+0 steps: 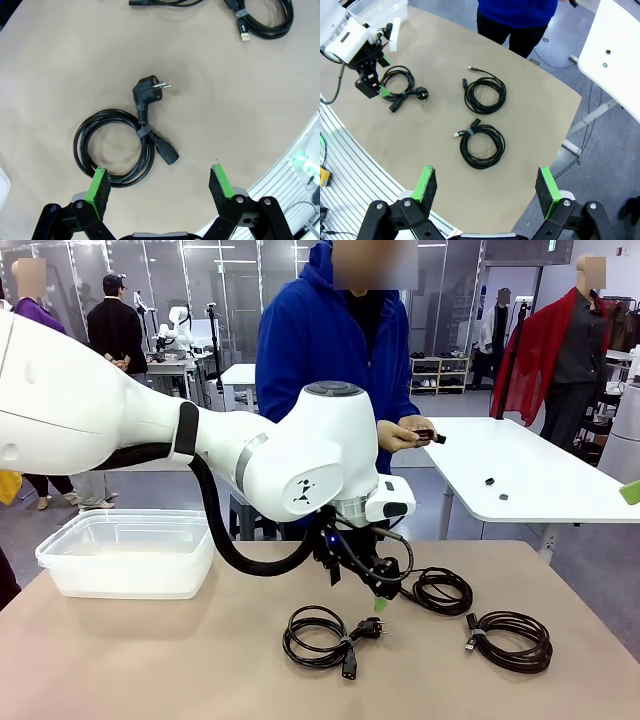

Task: Organize and store the cables.
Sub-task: Place the Power Cable into the Organizing box.

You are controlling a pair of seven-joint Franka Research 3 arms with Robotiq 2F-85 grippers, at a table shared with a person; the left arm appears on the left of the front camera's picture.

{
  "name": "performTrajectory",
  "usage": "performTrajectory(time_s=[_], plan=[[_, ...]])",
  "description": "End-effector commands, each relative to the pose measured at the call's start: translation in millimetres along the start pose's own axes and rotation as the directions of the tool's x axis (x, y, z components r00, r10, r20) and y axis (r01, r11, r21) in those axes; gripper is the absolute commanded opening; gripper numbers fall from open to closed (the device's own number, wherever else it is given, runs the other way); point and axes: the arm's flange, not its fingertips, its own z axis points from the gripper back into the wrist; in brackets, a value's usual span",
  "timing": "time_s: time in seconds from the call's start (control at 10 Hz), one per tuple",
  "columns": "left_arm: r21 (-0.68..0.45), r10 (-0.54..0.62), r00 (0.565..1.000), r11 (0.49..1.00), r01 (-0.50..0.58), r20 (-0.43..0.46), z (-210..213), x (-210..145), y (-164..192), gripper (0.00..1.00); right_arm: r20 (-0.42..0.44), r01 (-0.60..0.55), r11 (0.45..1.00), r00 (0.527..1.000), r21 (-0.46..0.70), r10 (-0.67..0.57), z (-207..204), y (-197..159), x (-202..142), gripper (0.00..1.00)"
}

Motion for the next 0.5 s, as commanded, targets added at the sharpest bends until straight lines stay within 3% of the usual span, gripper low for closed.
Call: performTrajectory(time_s=[0.0, 0.4], plan=[[0.026, 0.039, 0.999, 0.999, -0.039, 0.014, -9.5, -3.0, -3.4, 1.0, 0.002, 0.003, 1.0, 1.0, 0.002, -0.003, -0.4, -1.0, -1.1, 1.0], [0.026, 0.042, 0.999, 0.999, -0.042, -0.007, -13.9, 1.0, -2.4, 1.0, 0.002, 0.003, 1.0, 1.0, 0.002, -0.003, -0.4, -1.0, -1.1, 1.0]])
